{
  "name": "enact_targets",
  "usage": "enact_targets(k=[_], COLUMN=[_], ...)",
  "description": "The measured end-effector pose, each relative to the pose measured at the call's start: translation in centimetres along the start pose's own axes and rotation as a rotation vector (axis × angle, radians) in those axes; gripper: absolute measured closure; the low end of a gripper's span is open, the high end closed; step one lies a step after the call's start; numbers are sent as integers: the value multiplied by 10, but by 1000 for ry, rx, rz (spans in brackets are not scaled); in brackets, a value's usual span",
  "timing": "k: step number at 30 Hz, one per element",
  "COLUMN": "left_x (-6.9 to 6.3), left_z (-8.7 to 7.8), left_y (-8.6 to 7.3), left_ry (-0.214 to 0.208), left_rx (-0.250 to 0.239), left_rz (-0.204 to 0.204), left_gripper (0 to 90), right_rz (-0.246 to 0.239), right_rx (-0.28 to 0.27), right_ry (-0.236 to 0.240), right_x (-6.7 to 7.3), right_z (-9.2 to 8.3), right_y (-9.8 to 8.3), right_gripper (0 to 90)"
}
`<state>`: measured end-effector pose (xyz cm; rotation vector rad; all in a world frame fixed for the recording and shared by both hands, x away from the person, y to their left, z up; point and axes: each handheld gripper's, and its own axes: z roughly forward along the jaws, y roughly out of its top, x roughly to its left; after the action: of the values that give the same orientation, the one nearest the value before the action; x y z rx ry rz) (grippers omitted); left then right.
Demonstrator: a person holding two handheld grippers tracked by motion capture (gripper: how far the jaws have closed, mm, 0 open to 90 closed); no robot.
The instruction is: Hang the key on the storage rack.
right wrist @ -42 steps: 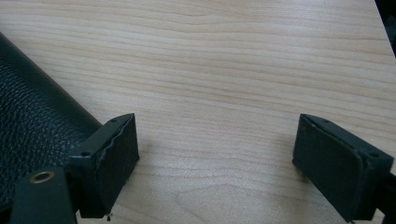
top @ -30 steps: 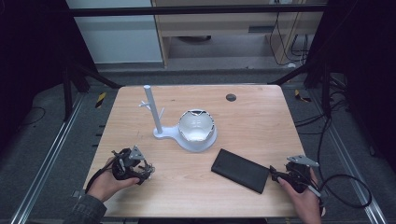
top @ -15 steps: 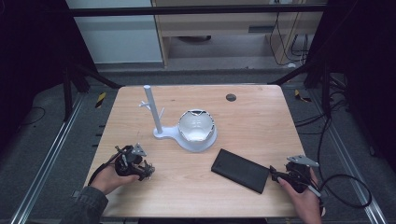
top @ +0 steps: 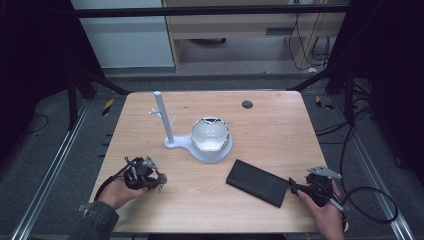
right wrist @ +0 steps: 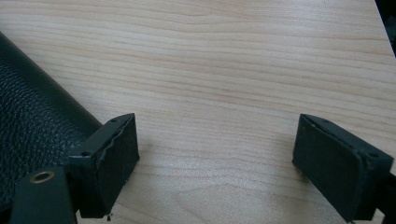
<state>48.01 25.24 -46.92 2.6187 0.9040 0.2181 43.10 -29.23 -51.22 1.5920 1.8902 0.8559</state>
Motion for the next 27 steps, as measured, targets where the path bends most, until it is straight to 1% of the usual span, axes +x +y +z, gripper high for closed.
enact_targets(k=[1, 2, 7, 9, 11, 14, 15, 18, 19, 21, 23, 24, 26, 27], left_x=[-1, -1, -2, -3, -4, -3, -3, -1, -1, -1, 0, 0, 2, 3], left_z=[0, -1, -1, -2, -7, -9, -9, -7, -7, -6, -9, -9, -17, -27], left_y=[0, 0, 0, 1, 1, 1, 1, -1, -1, -2, -2, -2, -3, -2], left_ry=[3, 9, 15, 15, 18, 15, 15, 26, 26, 17, 27, 27, 34, 39], left_rx=[3, 11, 17, 15, -5, -7, -7, 17, 17, 9, -8, -8, -35, -61], left_rz=[-1, 0, -14, -14, -23, -30, -30, -36, -36, -42, -48, -48, -58, -65], left_gripper=[803, 830, 832, 834, 841, 880, 880, 881, 881, 881, 882, 882, 883, 883], right_rz=[0, 0, 0, 0, 0, 0, 0, 0, 0, 0, 0, 0, 0, 0], right_rx=[0, 0, 0, 0, 0, 0, 0, 0, 0, 0, 0, 0, 0, 0], right_ry=[0, 0, 0, 0, 0, 1, 0, 1, 1, 1, 1, 1, 1, 1], right_x=[0, 0, 0, 0, 0, 0, 0, 0, 0, 0, 0, 0, 0, 0], right_z=[0, 0, 0, 0, 0, 0, 0, 0, 0, 0, 0, 0, 0, 0], right_y=[0, 0, 0, 0, 0, 0, 0, 0, 0, 0, 0, 0, 0, 0], right_gripper=[143, 143, 144, 144, 144, 144, 144, 144, 144, 144, 144, 144, 145, 144])
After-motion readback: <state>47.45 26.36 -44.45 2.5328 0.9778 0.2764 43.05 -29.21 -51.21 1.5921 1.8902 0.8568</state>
